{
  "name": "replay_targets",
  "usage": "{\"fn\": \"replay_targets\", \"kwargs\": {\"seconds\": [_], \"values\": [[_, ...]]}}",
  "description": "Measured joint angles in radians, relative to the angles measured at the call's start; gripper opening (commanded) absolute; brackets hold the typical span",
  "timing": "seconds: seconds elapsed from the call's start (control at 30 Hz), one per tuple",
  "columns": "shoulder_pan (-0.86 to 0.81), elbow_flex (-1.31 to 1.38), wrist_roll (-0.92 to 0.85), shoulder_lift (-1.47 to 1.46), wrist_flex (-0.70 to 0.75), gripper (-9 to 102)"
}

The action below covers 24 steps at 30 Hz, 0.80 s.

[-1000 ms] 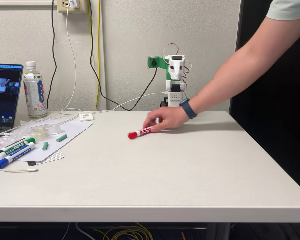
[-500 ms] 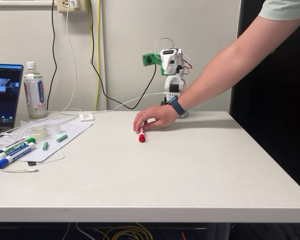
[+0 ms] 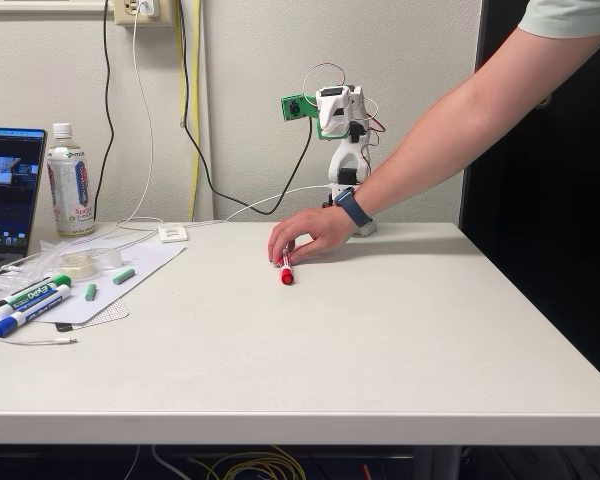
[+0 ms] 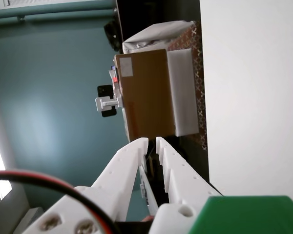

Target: Pick up the red marker.

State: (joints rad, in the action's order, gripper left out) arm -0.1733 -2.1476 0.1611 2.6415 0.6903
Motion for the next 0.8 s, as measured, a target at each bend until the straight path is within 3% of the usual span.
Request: {"fn": "replay_targets", "kwargs": {"seconds": [0.17,0.8], "values": [[0.0,0.0,-0.078,0.0,0.008,2],[-0.061,0.198,-1.032,-0.118,0.264,2]]}}
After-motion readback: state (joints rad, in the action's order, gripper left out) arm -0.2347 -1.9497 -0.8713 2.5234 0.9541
